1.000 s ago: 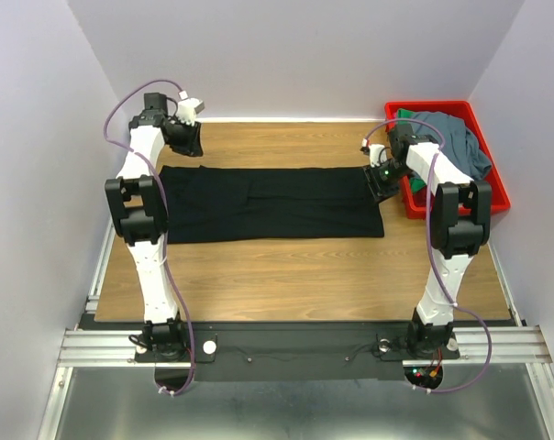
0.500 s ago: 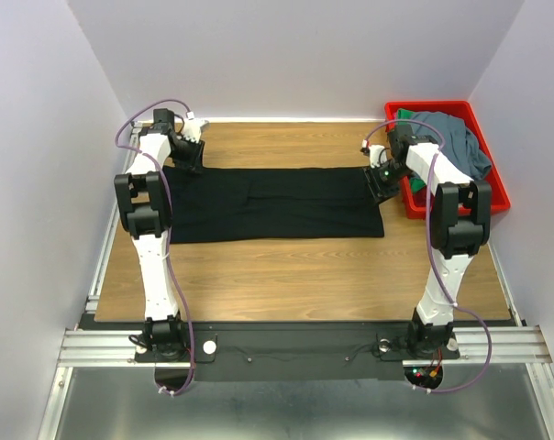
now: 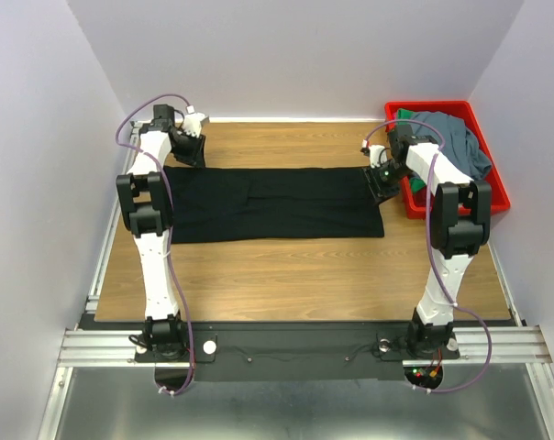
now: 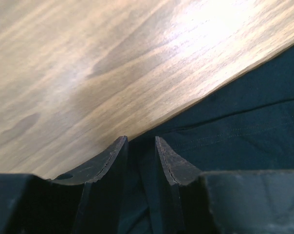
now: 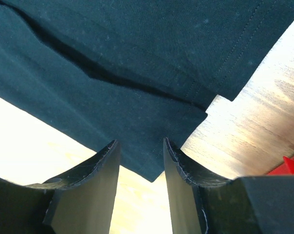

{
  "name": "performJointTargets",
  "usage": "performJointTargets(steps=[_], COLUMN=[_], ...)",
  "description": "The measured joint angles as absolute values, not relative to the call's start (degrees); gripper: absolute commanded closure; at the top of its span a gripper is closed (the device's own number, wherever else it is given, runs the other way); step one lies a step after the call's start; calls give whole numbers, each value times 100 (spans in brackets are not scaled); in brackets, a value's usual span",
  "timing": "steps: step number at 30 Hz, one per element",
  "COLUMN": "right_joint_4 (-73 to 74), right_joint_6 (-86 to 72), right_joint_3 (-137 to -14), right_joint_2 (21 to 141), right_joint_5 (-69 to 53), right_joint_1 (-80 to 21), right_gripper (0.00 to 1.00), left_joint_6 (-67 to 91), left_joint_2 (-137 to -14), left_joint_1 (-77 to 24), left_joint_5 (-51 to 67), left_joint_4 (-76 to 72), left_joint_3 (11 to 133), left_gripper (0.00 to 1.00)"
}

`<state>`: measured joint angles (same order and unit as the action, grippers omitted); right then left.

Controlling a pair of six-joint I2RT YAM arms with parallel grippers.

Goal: Fold and stack the t-shirts
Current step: Fold the tshirt

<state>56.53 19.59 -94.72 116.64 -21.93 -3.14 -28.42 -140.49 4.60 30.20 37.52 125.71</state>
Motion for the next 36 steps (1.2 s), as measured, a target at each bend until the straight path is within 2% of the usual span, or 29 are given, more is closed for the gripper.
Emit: performJointTargets(steps=[4,9,16,21,24,36], right_joint_4=[5651,5653,5653,5653,5653,5651], right_joint_6=[1970,1970,1970,1970,1970,1970], right_joint_3=[-9472,-9472,-9472,-9472,-9472,-9472], right_joint_2=[11664,11671,11675,11677,11677,11684], right_joint_5=[-2167,-2156,-2154,-2156,-2156,-2161], right_joint_1=[-314,-314,-314,-314,-314,-314], right_gripper=[54,54,54,54,54,54], left_joint_6=[-2816,-2799,-2799,-2803,-2803,-2808], left_joint_2=[-14191,-14219,-14219,-14210,-14184,-13823], left_joint_1=[460,460,460,460,460,460], left_joint_5=[3107,3205,3247,3273,3286,3321], left_joint_4=[3767,3765,3756,3754,3745,3669], left_joint_3=[12571,12571,12571,12567,12532,12335], left_gripper=[61,69,73,83,99,98])
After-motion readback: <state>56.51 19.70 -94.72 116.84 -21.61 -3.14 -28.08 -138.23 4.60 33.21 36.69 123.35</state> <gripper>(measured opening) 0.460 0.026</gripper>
